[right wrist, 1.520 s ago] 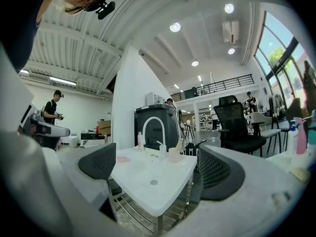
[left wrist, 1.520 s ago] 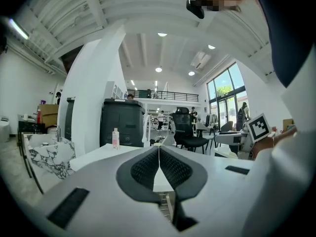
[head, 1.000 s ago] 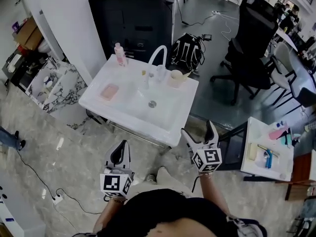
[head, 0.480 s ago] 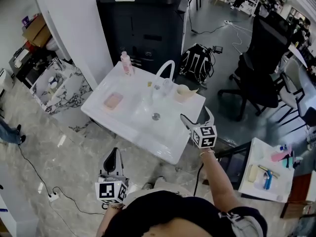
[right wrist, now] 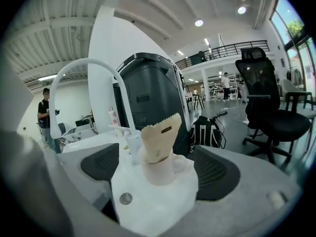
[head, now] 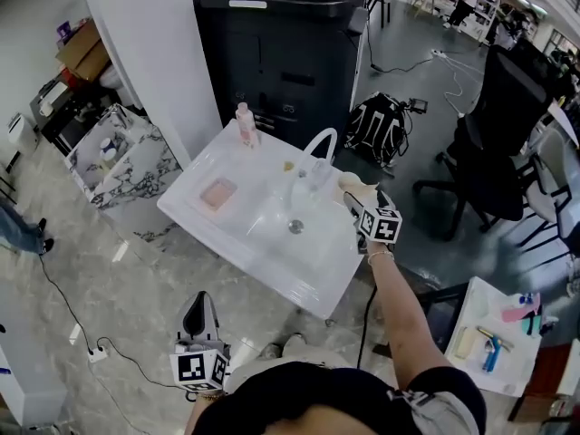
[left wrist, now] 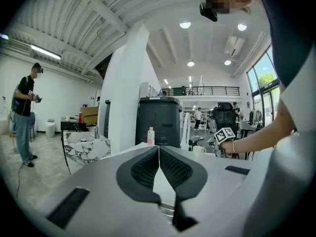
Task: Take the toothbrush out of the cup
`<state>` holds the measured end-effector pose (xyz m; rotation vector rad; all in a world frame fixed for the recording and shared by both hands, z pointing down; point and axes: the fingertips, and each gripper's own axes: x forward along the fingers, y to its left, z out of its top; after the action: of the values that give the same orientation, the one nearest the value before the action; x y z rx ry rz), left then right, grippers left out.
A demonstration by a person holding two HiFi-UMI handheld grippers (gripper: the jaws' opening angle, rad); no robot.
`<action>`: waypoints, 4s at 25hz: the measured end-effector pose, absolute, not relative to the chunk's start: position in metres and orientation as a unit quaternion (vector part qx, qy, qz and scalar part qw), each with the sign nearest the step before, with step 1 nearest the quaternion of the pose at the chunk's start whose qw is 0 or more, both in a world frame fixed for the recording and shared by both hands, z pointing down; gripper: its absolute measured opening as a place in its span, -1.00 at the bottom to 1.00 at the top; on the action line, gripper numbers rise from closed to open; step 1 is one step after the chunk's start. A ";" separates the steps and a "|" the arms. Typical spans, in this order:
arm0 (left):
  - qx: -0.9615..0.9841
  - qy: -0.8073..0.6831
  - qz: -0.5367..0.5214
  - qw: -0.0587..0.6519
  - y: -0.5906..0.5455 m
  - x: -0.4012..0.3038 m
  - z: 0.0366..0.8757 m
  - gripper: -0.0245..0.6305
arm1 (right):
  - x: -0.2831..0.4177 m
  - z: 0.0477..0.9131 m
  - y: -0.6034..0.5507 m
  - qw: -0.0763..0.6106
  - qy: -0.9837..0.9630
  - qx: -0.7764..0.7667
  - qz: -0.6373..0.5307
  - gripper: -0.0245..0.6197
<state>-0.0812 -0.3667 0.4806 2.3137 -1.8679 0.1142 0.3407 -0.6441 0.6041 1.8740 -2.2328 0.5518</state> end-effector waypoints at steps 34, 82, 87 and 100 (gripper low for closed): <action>0.791 -0.604 0.036 0.094 -0.360 -0.064 0.497 -0.91 | 0.366 0.502 -0.617 0.018 -0.763 0.637 0.112 -0.81; 0.873 -0.485 0.048 0.037 -0.388 -0.024 0.472 -0.91 | 0.271 0.429 -0.315 -0.033 -0.731 0.682 -0.001 -0.82; 0.872 -0.484 0.057 0.049 -0.379 -0.026 0.482 -0.91 | 0.267 0.433 -0.316 -0.028 -0.736 0.676 0.002 -0.82; 0.872 -0.485 0.049 0.040 -0.380 -0.027 0.478 -0.91 | 0.257 0.440 -0.320 -0.020 -0.741 0.671 0.013 -0.82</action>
<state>-0.0271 -0.3804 0.4776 2.6735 -1.4852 0.1495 0.2571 -0.3204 0.4402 2.1355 -2.3589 0.0407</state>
